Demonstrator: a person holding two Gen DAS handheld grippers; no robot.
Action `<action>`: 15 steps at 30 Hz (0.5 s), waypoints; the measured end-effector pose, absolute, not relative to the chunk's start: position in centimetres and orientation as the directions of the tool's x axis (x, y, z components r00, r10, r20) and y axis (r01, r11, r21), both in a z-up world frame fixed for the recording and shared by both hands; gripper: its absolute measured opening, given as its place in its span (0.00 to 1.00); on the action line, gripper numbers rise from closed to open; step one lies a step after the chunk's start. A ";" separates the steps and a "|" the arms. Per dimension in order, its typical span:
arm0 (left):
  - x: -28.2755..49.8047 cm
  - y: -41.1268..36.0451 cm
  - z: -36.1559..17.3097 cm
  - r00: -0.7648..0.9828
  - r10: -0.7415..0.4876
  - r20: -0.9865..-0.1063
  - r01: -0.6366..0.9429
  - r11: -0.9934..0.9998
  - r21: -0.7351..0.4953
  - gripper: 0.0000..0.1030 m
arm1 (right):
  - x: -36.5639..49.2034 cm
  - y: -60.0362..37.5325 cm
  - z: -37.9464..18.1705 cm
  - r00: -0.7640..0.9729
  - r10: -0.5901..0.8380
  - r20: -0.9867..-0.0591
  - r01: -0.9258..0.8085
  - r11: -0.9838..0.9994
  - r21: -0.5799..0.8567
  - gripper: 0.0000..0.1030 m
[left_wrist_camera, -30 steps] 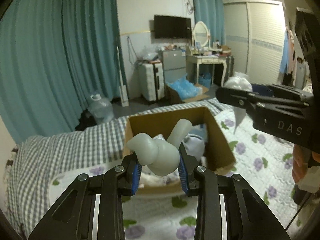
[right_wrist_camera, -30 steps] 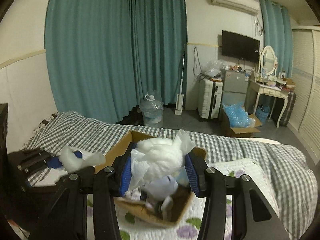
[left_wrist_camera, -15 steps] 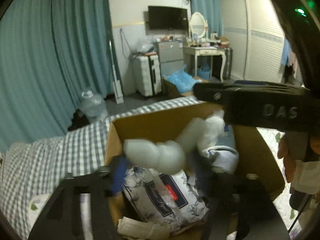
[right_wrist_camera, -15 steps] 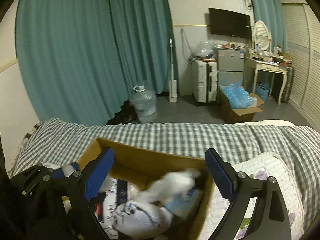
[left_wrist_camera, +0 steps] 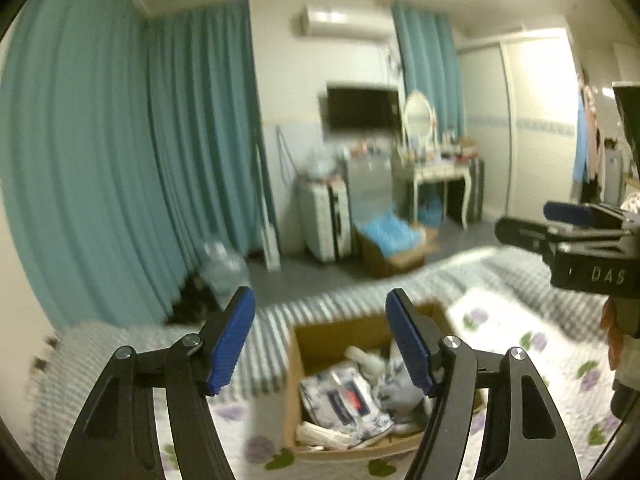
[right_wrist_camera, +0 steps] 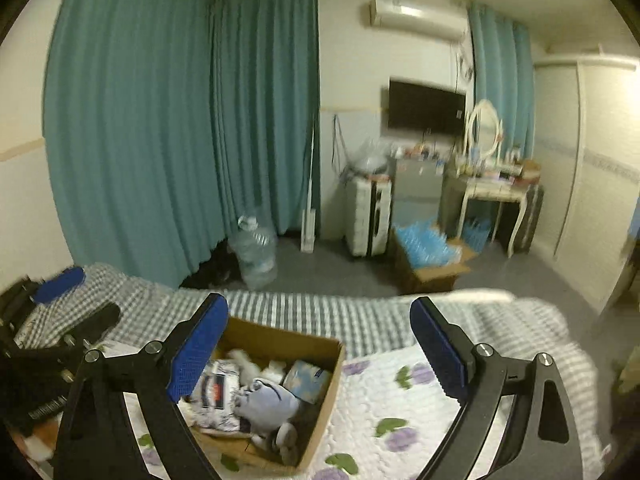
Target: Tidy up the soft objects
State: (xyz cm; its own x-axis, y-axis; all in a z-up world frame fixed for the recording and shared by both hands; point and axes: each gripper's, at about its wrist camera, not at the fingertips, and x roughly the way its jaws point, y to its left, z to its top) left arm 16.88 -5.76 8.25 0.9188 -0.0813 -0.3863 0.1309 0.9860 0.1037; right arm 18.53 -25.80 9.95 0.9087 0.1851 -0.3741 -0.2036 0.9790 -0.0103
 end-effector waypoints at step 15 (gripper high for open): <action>-2.1 -2.2 19.3 0.998 -0.047 -0.045 0.051 0.994 0.098 0.82 | -1.5 -25.6 14.8 0.970 0.168 -0.177 -0.176 0.984 -0.029 1.00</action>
State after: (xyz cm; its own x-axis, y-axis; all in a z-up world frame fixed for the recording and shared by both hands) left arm -2.12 -2.24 19.31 0.9979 -0.0469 -0.0452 0.0511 0.9939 0.0978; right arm -1.46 -25.62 14.83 0.9698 0.1680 -0.1767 -0.1757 0.9840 -0.0288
